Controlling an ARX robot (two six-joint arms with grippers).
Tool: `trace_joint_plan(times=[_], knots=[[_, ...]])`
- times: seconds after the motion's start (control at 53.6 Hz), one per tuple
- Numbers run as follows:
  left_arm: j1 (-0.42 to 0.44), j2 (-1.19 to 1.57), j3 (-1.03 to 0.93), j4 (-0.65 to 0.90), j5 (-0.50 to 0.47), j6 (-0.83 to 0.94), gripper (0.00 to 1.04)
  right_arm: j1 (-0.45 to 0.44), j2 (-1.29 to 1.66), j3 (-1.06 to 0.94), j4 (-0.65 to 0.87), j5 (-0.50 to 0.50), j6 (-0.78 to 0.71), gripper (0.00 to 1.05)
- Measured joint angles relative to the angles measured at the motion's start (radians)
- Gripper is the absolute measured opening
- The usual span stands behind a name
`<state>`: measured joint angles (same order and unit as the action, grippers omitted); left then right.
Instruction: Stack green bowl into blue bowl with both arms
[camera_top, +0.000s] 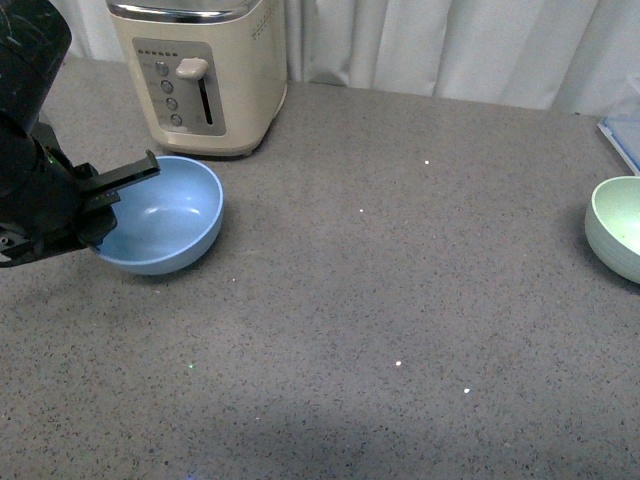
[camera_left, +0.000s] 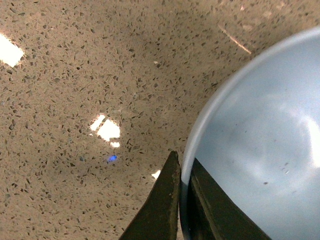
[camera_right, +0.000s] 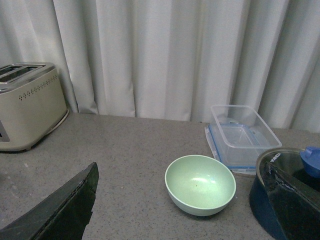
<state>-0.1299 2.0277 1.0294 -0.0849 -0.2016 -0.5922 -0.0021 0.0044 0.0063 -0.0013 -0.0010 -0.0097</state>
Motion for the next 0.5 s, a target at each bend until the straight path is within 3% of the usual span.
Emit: trace_joint_plan(times=[0.298, 0.504], knots=[[-0.020, -0.020, 0.013, -0.040, 0.021, -0.026, 0.04, 0.000, 0.000, 0.000, 0.000, 0.000, 0.000, 0.96], [-0.164, -0.026, 0.091, -0.082, 0.045, -0.104, 0.04, 0.000, 0.000, 0.000, 0.000, 0.000, 0.000, 0.96]])
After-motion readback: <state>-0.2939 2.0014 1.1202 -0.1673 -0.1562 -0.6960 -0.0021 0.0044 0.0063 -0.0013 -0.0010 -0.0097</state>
